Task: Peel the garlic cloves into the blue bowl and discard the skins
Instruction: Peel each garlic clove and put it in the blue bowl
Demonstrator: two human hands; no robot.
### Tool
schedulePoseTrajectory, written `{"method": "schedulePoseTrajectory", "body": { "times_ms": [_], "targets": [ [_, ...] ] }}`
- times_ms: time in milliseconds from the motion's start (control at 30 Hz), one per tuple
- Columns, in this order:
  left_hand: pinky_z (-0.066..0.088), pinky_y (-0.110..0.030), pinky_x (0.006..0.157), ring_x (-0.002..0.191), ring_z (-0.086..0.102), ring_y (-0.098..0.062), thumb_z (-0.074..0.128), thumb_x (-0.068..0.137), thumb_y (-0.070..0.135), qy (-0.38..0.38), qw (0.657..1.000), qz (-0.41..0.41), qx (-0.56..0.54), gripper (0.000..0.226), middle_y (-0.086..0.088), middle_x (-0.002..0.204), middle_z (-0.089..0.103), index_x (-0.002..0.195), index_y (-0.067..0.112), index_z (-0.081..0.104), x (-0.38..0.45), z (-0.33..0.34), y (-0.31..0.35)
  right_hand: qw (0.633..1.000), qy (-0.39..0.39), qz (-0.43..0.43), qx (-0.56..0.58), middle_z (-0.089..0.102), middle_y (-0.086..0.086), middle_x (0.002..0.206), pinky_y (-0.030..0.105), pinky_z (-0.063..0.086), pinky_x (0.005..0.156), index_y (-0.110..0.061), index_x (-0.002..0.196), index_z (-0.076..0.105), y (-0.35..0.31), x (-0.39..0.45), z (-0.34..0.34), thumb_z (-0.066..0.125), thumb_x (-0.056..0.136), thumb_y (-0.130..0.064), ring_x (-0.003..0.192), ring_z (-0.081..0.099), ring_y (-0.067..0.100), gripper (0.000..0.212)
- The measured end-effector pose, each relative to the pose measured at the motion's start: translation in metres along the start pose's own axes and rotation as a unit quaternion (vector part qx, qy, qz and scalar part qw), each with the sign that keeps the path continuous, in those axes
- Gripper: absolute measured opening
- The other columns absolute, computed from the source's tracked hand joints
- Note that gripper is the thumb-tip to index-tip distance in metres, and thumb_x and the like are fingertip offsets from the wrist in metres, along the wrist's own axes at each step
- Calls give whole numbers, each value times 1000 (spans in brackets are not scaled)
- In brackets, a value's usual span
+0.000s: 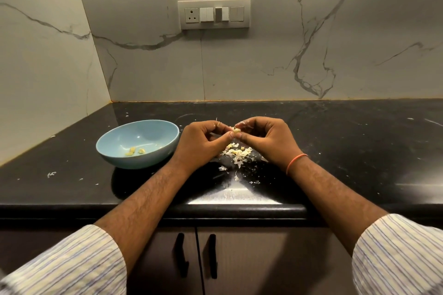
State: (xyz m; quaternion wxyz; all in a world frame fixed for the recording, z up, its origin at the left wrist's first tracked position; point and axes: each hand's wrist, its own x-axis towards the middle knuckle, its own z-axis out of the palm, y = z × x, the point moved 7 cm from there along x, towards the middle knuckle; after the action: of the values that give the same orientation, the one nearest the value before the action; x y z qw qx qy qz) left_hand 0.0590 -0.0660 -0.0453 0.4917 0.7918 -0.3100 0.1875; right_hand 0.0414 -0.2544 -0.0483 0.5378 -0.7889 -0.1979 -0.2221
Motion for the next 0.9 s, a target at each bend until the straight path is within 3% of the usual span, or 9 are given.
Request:
{"method": "schedulePoseTrajectory", "body": {
  "times_ms": [133, 300, 367, 533, 833, 900],
  "targets": [
    [66, -45, 65, 69, 77, -17, 78, 95, 35, 0, 1000, -2, 7, 21, 2, 79, 80, 103, 15, 83, 1, 0, 0, 998, 9, -55, -42, 81, -1, 100, 38, 66, 82, -12, 109, 82, -9, -2, 2, 88, 84, -22, 90, 78, 12, 27],
    [67, -41, 62, 67, 77, -25, 77, 97, 29, -12, 999, -29, -14, 20, -4, 76, 79, 101, 10, 83, 1, 1, -6, 995, 6, -75, -58, 80, -1, 100, 28, 64, 81, -10, 108, 83, -9, -2, 3, 87, 85, -19, 90, 77, 10, 26],
    [66, -37, 61, 69, 77, -29, 76, 98, 22, -15, 998, -43, -34, 16, -8, 77, 79, 99, 8, 82, 2, 3, -8, 994, 2, -89, -70, 79, -1, 101, 27, 62, 81, -10, 109, 83, -10, -1, 3, 86, 85, -16, 91, 77, 10, 24],
    [65, -30, 62, 72, 78, -21, 73, 100, 17, -31, 996, -58, -56, 14, -10, 80, 79, 101, 6, 80, 1, 5, -9, 991, -10, -98, -86, 78, -3, 102, 30, 63, 84, -11, 110, 82, -9, 0, 4, 86, 86, -13, 94, 76, 12, 24],
    [67, -40, 68, 75, 78, -31, 74, 99, 25, -13, 995, -70, -76, 13, -8, 83, 80, 107, 17, 80, 1, 3, -11, 989, 42, -91, -105, 80, -4, 96, 29, 64, 80, -12, 108, 83, -10, -2, -2, 89, 83, -18, 86, 77, 6, 27],
    [66, -35, 69, 77, 79, -24, 79, 94, 29, -23, 994, -68, -87, 21, -4, 89, 81, 113, 20, 80, 1, 3, -8, 987, 40, -95, -124, 80, -6, 93, 24, 63, 77, -14, 109, 83, -12, -4, -1, 89, 84, -24, 84, 76, 4, 28]
  ]
}}
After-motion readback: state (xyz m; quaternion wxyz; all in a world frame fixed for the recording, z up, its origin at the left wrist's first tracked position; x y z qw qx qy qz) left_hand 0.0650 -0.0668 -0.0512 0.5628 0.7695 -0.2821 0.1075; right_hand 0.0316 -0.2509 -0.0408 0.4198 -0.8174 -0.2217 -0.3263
